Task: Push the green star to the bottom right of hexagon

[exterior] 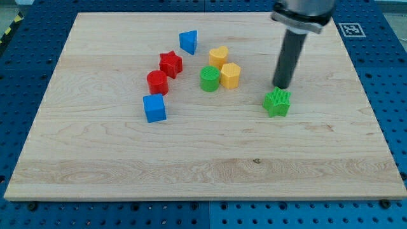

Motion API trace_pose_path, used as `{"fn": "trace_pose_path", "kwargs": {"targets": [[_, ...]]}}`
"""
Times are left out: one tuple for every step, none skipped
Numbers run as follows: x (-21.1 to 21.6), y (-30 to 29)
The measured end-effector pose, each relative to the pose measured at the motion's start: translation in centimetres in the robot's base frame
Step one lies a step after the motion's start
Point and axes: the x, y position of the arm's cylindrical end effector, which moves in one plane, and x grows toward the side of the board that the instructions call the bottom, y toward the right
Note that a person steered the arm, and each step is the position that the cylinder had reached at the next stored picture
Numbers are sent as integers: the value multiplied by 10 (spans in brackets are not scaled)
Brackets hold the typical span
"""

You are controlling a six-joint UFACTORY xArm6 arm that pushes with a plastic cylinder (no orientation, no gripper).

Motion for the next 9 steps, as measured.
{"fn": "trace_pose_path", "kwargs": {"targets": [[11, 13], [21, 13], [24, 10], [24, 0], [24, -13], [33, -22], [41, -23], [41, -23], [42, -23]]}}
